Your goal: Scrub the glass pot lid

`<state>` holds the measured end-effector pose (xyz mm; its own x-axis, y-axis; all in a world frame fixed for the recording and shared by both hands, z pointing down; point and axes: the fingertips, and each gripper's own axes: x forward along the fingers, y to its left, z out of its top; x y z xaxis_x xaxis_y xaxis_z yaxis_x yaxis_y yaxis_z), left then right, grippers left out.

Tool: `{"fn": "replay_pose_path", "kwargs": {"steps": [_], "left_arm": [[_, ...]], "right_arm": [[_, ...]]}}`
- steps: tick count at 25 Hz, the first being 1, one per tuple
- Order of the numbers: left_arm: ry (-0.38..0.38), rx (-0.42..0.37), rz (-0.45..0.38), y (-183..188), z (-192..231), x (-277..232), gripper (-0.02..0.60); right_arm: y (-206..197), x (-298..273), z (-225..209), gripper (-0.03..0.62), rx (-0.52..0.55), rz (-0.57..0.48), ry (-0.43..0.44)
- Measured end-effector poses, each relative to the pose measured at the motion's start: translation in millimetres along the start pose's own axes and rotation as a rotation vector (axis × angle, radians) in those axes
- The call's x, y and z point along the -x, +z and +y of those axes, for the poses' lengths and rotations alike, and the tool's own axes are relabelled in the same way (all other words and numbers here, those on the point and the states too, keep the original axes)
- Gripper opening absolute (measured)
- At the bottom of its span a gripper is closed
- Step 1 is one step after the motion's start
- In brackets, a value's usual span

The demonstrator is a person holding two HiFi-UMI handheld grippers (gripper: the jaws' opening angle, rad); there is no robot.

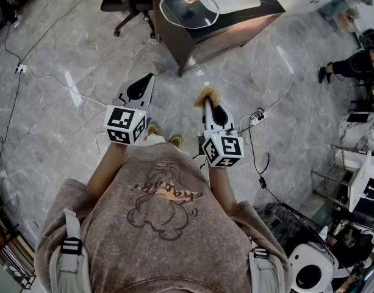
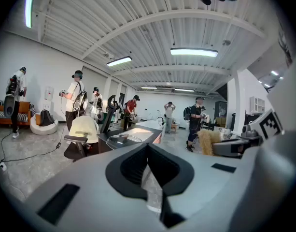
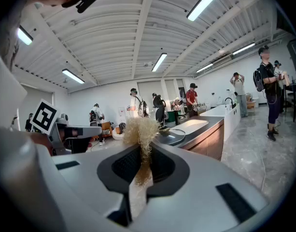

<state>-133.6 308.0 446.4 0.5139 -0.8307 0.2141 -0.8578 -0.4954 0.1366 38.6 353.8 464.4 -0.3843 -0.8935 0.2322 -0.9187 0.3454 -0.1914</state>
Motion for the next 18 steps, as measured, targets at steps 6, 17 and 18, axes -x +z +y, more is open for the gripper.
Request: {"fn": "replay_pose_path", "kwargs": {"steps": [6, 17, 18], "left_arm": [[-0.004, 0.007, 0.021, -2.1, 7.6, -1.0, 0.014], [-0.074, -0.005, 0.020, -3.4, 24.6, -13.7, 0.014], [-0.080, -0.005, 0.023, -5.1, 27.1, -16.1, 0.015]], "right_arm": [[-2.2, -4.7, 4.1, 0.041, -0.010, 0.005, 0.004], [-2.2, -34.0, 19.5, 0.041, 0.008, -0.008, -0.017], [-2.0, -36.3, 19.1, 0.041, 0.011, -0.011, -0.026]]}}
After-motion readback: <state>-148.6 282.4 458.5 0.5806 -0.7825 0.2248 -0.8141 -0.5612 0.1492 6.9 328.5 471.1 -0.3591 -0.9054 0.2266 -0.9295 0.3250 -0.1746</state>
